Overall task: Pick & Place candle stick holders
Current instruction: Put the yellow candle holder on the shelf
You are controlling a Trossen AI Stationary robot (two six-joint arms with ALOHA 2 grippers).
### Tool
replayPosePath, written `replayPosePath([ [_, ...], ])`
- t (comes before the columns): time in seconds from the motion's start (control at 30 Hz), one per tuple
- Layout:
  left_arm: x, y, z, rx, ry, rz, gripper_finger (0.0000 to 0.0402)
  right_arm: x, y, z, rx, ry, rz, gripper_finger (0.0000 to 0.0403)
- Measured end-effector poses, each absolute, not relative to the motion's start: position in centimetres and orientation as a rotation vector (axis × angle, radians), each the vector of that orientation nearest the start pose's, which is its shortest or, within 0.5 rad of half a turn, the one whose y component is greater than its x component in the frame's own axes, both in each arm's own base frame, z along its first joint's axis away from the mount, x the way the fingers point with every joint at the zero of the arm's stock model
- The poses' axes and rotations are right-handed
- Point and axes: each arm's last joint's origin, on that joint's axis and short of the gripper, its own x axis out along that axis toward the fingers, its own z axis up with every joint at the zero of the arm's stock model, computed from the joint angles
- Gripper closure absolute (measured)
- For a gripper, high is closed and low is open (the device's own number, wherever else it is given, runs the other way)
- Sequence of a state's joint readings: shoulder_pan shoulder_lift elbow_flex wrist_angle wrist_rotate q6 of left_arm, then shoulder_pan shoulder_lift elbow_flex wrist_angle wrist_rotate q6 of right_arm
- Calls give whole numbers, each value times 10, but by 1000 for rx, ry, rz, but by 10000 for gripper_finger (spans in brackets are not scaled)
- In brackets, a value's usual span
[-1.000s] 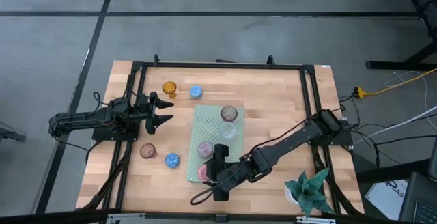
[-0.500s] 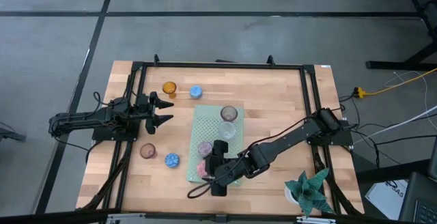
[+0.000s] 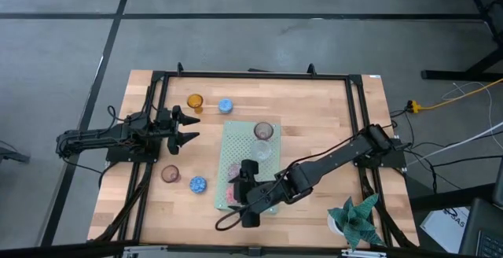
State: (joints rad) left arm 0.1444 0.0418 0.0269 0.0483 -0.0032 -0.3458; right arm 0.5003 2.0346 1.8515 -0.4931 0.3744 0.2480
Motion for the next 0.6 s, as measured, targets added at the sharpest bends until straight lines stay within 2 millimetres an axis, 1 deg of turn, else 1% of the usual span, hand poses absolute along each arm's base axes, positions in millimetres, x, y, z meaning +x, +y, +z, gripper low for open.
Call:
replayPosePath([
  [0.13,98,14,174,-343,-58,141,107,411,216,305,-37,603,53,53],
  [0.3,98,14,174,-343,-58,140,107,402,231,315,-36,585,100,53],
  [0.43,98,14,174,-343,-58,141,107,386,236,326,-46,606,124,53],
  [0.53,98,14,174,-343,-58,140,107,368,234,336,-31,650,119,53],
  [0.6,98,14,174,-343,-58,140,107,355,230,340,-19,708,100,53],
])
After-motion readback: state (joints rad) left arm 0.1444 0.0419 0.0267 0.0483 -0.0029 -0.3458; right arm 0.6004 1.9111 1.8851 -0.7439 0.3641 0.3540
